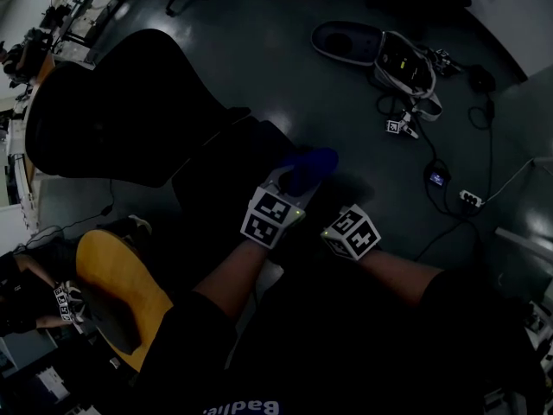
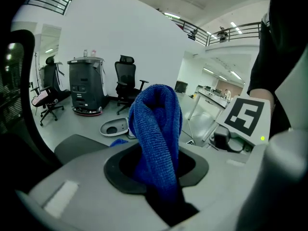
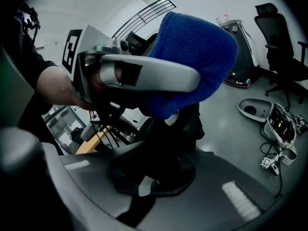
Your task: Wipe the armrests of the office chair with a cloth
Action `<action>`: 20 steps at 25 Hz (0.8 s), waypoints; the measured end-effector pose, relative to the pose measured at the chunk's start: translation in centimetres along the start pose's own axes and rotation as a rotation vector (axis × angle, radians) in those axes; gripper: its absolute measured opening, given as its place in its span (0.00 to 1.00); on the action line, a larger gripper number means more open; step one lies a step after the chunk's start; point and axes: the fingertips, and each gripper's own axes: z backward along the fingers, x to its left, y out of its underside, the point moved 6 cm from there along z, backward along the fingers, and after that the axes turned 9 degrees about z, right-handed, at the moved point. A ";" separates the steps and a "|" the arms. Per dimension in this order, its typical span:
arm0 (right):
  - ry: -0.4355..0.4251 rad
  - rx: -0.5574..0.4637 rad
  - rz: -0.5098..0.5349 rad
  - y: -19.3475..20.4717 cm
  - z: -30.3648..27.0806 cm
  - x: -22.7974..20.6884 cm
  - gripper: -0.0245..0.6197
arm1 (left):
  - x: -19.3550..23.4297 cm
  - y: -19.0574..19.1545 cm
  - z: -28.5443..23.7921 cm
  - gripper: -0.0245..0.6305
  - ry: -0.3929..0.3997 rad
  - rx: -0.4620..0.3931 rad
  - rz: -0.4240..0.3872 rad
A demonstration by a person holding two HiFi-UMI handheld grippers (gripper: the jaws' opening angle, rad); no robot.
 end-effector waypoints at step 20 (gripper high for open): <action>0.053 -0.037 -0.046 0.3 0.4 0.5 0.05 | 3.0 0.6 8.2 0.24 -0.122 -0.129 0.005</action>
